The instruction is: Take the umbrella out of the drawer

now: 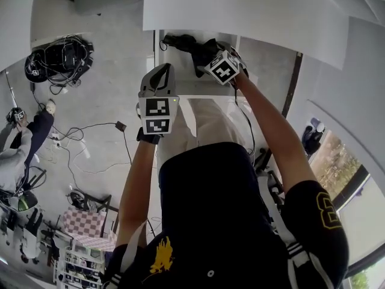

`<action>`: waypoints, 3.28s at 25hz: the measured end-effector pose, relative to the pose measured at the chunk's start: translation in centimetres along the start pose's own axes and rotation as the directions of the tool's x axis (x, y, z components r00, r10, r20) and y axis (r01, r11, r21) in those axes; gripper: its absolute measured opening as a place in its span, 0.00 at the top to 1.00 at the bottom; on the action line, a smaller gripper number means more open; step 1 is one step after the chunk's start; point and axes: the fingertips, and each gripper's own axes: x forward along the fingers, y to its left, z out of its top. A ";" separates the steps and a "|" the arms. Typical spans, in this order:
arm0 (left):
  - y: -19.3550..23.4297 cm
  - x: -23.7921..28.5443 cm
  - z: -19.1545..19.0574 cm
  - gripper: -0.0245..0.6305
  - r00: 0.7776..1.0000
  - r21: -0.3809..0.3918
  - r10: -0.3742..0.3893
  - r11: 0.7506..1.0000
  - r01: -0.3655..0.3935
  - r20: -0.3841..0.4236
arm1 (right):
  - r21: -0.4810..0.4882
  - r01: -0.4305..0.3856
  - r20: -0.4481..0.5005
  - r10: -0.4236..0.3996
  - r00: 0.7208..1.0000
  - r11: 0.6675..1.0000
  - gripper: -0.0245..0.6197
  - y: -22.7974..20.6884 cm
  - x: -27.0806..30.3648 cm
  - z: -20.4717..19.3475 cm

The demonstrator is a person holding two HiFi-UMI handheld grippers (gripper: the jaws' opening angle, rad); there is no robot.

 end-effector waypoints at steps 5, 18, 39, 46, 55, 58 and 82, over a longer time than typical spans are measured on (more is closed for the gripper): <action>0.1 1.2 -1.0 0.93 1.000 -0.013 0.001 1.000 -0.001 -0.004 | -0.027 0.011 0.001 -0.011 1.000 1.000 0.15 -0.5 2.3 -0.1; -0.5 3.5 -2.9 0.93 1.000 -0.010 -0.016 1.000 0.016 -0.018 | -0.050 0.032 -0.077 -0.036 0.996 0.998 0.15 -2.0 8.4 -2.5; -1.6 2.3 -4.0 0.93 0.999 -0.005 -0.025 1.000 0.025 -0.036 | -0.181 0.097 -0.182 -0.131 0.975 0.979 0.26 -1.8 12.0 -4.6; -1.9 2.1 -3.6 0.93 0.999 -0.006 -0.026 1.000 0.026 -0.029 | -0.162 0.092 -0.194 -0.123 0.973 0.982 0.33 -1.3 11.7 -5.1; -2.0 2.0 -2.2 0.93 1.000 0.004 -0.021 1.000 0.021 -0.018 | 0.008 0.058 -0.227 -0.055 0.972 0.998 0.44 0.0 10.1 -6.1; -1.9 1.7 -1.9 0.93 1.000 0.007 -0.017 1.000 0.017 -0.015 | 0.057 0.058 -0.228 -0.043 0.973 0.997 0.46 0.4 9.8 -6.3; -1.9 -2.3 1.5 0.93 1.000 0.065 -0.026 0.998 0.026 0.007 | 0.298 -0.036 -0.196 0.098 0.976 0.954 0.58 3.3 2.5 -5.8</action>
